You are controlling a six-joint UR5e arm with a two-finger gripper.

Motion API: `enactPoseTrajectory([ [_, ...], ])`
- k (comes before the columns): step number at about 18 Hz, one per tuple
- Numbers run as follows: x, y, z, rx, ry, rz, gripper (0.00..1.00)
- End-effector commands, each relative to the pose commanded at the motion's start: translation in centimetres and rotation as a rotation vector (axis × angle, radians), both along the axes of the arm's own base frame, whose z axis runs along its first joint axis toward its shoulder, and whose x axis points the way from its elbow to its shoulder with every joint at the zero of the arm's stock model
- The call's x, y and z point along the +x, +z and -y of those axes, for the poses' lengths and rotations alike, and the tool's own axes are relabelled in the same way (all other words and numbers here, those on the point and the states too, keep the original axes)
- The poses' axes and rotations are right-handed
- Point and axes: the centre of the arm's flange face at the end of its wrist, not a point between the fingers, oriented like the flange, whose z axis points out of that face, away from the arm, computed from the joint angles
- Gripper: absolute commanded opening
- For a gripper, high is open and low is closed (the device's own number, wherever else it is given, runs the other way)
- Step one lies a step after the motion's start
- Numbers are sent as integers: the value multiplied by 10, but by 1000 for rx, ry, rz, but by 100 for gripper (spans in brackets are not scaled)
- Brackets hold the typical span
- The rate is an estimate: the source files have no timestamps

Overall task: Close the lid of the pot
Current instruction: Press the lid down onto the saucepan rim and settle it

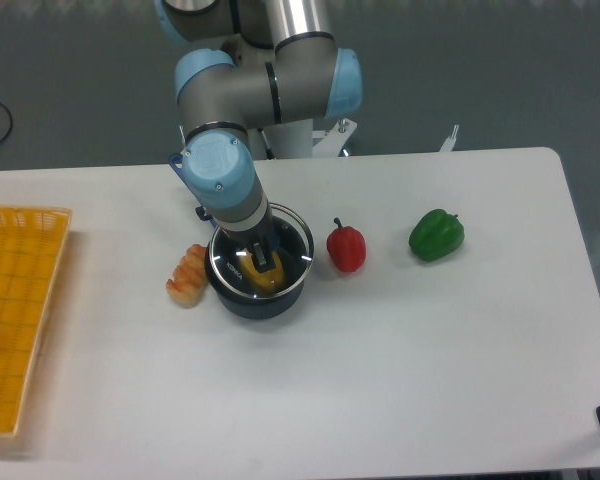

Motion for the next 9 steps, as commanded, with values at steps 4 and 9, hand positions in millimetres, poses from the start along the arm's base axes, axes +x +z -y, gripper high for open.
enactPoseTrajectory([
  [4, 0, -1, 0, -1, 2, 1, 67],
  [9, 2, -2, -2, -1, 11, -1, 67],
])
